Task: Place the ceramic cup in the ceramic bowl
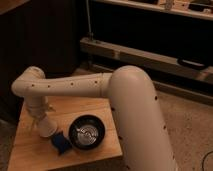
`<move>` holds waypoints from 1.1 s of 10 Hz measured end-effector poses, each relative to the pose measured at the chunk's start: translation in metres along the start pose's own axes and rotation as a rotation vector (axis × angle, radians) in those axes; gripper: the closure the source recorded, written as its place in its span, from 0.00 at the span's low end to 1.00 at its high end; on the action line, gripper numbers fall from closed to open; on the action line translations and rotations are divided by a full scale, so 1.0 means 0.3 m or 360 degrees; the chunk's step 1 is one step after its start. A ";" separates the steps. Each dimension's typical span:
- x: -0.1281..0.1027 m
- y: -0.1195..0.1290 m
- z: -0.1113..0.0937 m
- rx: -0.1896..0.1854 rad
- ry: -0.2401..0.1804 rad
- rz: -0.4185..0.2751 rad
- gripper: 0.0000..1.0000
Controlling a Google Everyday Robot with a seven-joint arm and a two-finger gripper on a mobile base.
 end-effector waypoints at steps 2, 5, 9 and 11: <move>0.021 0.013 0.039 0.0035 0.0014 -0.0017 0.20; 0.058 0.022 0.074 0.0076 0.0033 -0.0046 0.24; 0.092 0.014 0.095 0.0124 0.0009 -0.0116 0.63; 0.102 0.010 0.092 0.0127 -0.0010 -0.0142 0.77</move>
